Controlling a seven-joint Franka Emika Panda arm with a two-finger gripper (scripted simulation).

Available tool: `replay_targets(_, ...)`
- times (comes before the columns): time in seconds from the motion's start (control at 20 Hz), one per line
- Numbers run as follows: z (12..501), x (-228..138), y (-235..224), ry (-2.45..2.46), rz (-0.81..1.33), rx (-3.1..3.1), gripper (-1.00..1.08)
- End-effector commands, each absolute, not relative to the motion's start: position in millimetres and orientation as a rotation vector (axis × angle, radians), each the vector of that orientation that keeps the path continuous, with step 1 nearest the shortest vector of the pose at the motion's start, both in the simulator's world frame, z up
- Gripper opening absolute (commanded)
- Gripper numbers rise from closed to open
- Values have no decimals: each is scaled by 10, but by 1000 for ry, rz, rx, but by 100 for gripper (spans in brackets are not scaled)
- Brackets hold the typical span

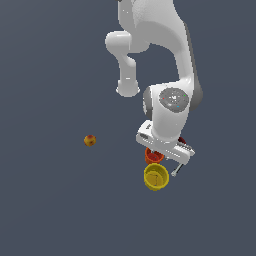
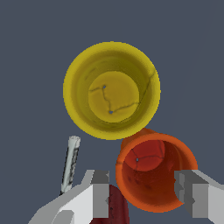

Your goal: Pick up a designated object from a clutter of objects.

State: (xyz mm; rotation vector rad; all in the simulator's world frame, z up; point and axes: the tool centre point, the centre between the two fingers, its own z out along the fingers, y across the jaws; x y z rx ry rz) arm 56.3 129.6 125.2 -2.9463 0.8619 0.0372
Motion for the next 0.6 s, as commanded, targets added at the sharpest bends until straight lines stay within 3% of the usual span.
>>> replay_targets(0.0,1149,561,1364,904,44,-2930,28)
replay_targets(0.55,1006,546,1449,950,56,-2913,28)
